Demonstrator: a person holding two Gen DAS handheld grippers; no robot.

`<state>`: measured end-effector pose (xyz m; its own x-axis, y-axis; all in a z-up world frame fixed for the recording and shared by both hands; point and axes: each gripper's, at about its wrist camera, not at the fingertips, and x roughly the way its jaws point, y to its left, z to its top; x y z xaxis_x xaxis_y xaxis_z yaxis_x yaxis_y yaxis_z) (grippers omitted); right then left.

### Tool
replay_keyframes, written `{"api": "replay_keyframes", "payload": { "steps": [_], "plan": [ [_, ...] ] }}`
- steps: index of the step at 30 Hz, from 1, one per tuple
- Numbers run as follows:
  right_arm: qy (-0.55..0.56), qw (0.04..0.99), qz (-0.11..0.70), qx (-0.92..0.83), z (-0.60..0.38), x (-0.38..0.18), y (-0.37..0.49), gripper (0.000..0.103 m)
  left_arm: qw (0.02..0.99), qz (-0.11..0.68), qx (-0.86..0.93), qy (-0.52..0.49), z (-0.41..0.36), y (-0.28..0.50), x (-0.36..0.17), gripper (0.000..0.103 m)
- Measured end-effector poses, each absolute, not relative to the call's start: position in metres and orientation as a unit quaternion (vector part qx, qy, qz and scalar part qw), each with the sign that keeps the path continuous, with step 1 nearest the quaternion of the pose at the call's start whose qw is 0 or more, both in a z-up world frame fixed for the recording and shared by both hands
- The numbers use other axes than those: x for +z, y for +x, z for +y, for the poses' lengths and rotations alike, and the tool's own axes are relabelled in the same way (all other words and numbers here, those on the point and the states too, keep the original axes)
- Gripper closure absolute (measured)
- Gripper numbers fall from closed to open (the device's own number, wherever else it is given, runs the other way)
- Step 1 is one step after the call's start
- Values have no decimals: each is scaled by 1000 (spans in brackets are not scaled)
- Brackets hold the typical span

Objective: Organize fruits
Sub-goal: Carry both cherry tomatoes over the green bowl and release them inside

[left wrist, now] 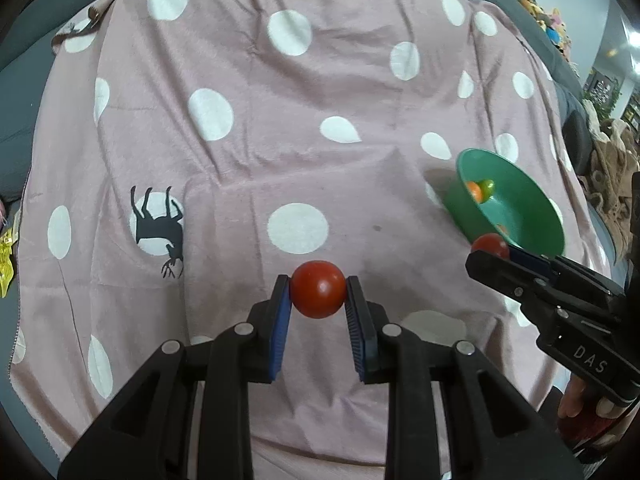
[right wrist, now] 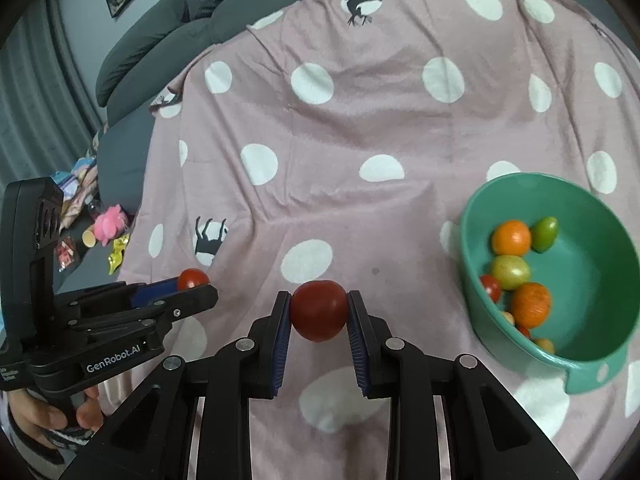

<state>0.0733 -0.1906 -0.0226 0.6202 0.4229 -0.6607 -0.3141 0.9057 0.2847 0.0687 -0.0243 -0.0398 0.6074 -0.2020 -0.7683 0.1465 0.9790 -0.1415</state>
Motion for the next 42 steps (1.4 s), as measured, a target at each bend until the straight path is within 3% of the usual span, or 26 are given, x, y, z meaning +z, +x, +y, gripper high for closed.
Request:
{"api": "replay_keyframes", "payload": {
  "steps": [20, 42],
  "plan": [
    [99, 920, 349, 150, -249, -7, 61, 74, 900, 404, -162, 29, -102, 82, -13, 76],
    [115, 930, 343, 61, -330, -15, 78, 74, 877, 405, -238, 98, -216, 131, -24, 76]
  ]
}}
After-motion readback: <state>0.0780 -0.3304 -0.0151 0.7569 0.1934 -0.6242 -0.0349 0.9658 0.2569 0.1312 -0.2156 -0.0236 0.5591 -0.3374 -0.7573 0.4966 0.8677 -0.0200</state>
